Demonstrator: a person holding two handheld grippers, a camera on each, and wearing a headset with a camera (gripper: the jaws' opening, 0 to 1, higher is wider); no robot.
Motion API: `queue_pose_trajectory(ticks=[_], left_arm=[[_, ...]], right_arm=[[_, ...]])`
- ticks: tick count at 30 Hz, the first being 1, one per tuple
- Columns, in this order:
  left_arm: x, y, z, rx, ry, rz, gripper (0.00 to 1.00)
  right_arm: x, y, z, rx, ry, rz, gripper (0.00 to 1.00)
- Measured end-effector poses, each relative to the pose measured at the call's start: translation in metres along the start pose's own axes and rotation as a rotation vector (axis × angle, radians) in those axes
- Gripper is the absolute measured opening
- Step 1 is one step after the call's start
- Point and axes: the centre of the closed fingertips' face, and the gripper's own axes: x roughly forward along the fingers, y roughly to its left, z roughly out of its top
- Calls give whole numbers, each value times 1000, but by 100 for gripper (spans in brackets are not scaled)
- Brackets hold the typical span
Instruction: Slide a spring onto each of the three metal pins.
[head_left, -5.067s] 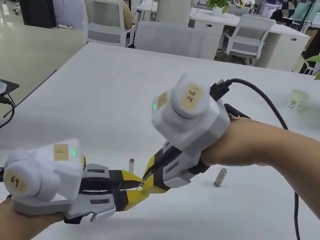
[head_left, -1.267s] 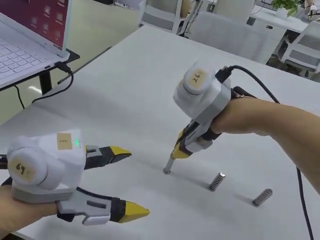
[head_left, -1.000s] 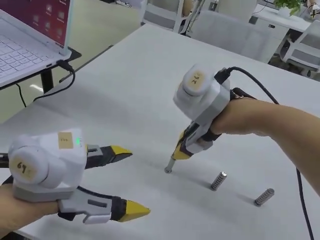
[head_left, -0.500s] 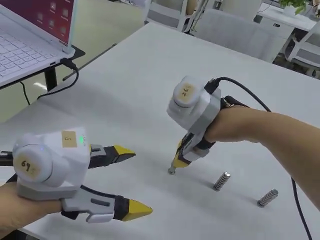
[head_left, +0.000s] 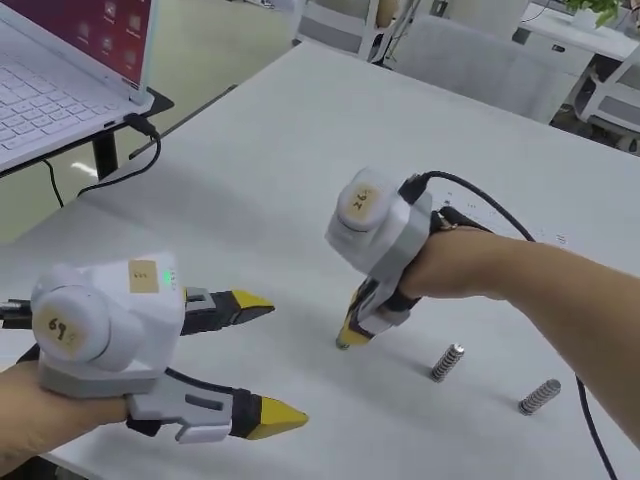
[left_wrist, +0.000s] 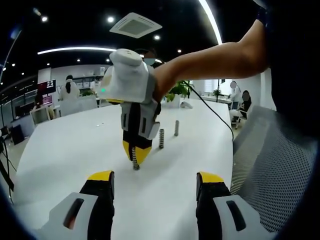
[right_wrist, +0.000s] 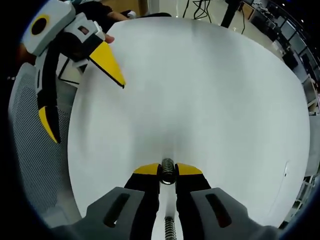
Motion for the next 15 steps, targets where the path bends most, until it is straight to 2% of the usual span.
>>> queue_pose_trajectory(ticks=[9,15], left_arm=[[0,-2,2,-1,0,1,62],[-2,0,1,-4,0,4,62]], right_arm=[[2,1,1,-1,-1,1,9],[2,2,2,2,-7,2,14]])
